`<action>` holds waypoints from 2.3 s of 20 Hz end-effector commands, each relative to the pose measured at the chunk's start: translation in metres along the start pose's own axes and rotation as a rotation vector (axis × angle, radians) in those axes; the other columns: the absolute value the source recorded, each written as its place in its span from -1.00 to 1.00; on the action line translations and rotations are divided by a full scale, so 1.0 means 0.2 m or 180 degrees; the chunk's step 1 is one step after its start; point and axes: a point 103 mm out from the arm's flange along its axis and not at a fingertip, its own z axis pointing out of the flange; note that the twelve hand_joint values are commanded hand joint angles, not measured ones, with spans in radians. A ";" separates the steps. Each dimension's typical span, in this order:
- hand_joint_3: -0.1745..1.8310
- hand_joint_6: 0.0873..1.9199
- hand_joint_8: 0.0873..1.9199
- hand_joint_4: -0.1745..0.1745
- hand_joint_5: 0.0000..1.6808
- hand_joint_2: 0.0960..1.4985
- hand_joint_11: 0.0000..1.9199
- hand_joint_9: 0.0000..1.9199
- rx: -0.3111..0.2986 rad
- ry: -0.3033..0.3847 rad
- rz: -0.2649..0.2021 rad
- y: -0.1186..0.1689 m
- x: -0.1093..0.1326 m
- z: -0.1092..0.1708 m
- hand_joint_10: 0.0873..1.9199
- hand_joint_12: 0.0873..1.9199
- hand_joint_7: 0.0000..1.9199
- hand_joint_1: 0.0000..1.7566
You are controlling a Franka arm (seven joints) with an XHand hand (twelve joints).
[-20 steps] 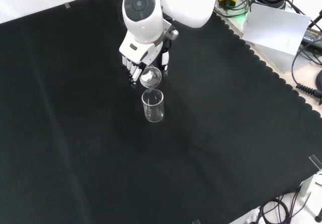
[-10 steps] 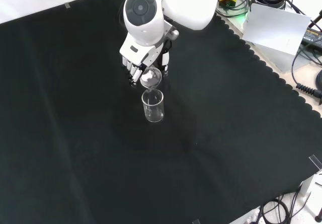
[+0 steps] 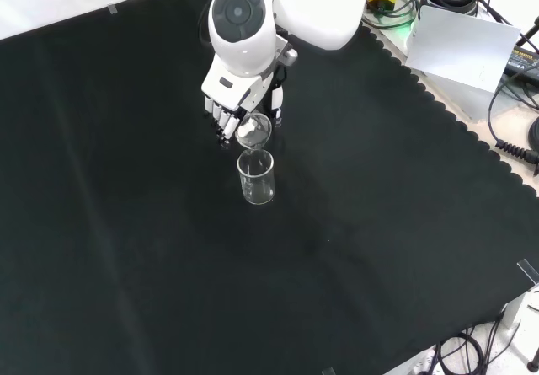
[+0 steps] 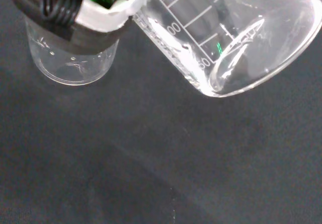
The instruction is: Pour the water from the handheld beaker into the one on the table.
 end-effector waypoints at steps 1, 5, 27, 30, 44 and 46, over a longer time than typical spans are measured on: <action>-1.00 -0.16 -0.17 -1.00 0.29 0.48 0.23 0.35 0.0126 -0.0108 0.0064 0.01 0.01 -0.01 -0.22 -0.28 0.19 0.46; -1.00 -0.16 -0.17 -1.00 0.29 0.48 0.23 0.34 0.0180 -0.0139 0.0120 0.01 0.00 -0.01 -0.22 -0.28 0.19 0.46; -1.00 -0.15 -0.16 -1.00 0.29 0.48 0.23 0.34 0.0375 -0.0358 0.0185 0.02 0.02 -0.04 -0.21 -0.28 0.18 0.46; -1.00 -0.15 -0.16 -1.00 0.29 0.48 0.23 0.34 0.0385 -0.0381 0.0178 0.02 0.02 -0.05 -0.21 -0.28 0.18 0.46; -1.00 -0.15 -0.16 -1.00 0.29 0.48 0.23 0.34 0.0493 -0.0572 0.0217 0.06 0.15 -0.14 -0.20 -0.28 0.18 0.46; -1.00 -0.15 -0.15 -1.00 0.29 0.48 0.23 0.34 0.0494 -0.0572 0.0201 0.05 0.10 -0.11 -0.20 -0.28 0.18 0.46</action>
